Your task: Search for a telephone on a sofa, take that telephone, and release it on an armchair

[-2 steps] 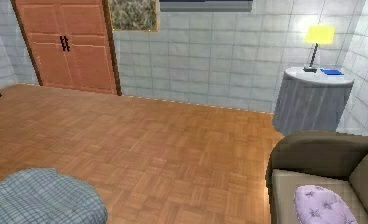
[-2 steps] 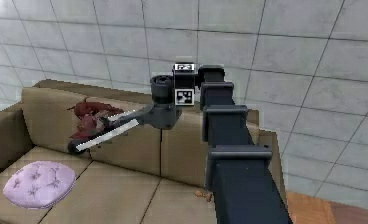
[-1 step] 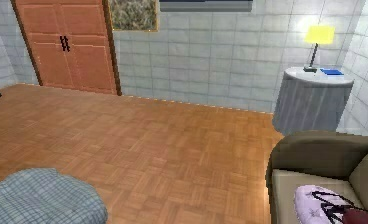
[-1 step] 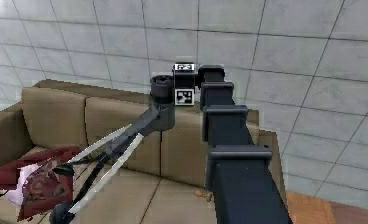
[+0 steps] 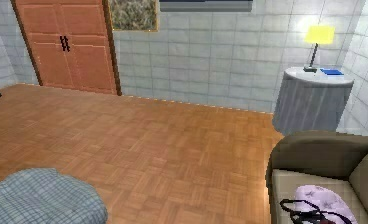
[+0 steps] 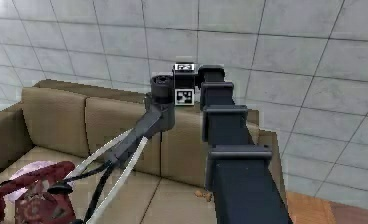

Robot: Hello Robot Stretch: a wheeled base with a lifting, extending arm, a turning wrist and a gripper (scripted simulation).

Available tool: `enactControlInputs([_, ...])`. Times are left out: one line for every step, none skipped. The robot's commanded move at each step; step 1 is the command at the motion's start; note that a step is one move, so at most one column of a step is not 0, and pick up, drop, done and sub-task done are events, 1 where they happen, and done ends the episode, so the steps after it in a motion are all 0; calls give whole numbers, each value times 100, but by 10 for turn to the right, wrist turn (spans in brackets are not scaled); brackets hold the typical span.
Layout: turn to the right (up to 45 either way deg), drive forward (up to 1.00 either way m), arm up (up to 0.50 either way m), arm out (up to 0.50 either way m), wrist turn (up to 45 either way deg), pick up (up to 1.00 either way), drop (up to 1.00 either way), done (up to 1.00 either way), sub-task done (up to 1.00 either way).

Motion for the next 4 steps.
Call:
enactControlInputs([0, 0, 0, -20, 0, 0, 0, 0, 0])
enactControlInputs([-450, 0, 0, 0, 0, 0, 0, 0, 0])
enactControlInputs([-270, 0, 0, 0, 0, 0, 0, 0, 0])
enactControlInputs([0, 30, 0, 0, 0, 0, 0, 0, 0])
